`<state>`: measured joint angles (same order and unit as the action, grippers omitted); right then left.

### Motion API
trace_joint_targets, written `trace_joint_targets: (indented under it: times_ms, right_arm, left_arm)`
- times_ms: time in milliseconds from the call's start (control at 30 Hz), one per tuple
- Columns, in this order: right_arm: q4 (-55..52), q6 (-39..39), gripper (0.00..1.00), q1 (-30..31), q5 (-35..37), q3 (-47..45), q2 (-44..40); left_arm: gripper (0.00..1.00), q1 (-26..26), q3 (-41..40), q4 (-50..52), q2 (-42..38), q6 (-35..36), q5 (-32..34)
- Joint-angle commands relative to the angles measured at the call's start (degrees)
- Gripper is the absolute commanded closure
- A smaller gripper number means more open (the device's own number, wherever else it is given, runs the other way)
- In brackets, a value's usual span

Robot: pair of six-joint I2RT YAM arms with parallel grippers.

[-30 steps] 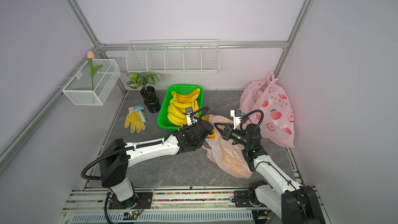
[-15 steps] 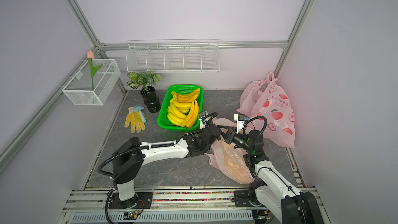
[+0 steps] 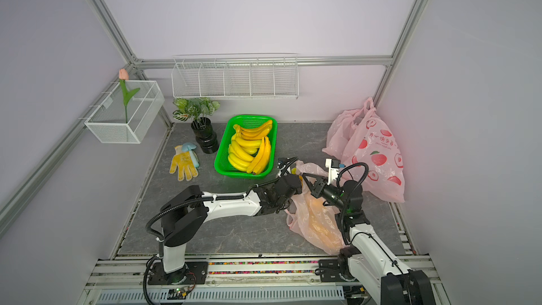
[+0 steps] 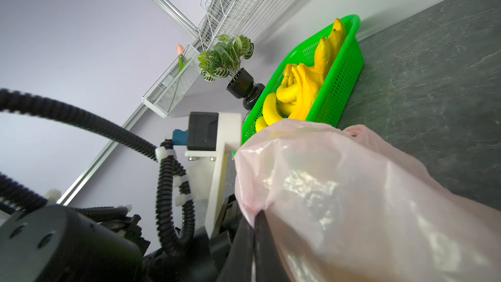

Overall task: Place the banana into a plastic bag & tie a knot
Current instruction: Place the banana into the plastic bag.

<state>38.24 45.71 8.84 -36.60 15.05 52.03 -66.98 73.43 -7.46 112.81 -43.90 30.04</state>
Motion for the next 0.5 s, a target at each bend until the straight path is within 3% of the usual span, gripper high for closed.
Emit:
trace_joint_targets:
  times_ms: [0, 300, 467]
  right_arm:
    - [-3.2, -2.2, 0.93, -0.5, 1.3, -0.6, -1.3]
    - [-8.1, -5.5, 0.93, -0.9, 2.0, -0.6, -1.7]
    - [-12.0, -8.0, 0.94, -1.1, 2.2, -0.2, -3.3]
  left_arm:
    - [0.69, 0.7, 0.1, -0.2, 1.4, -1.6, -5.4]
    - [0.51, 3.9, -3.5, 2.1, -3.2, 1.2, -9.2]
    - [0.35, 4.5, -6.4, 4.0, -10.9, 10.9, -4.9]
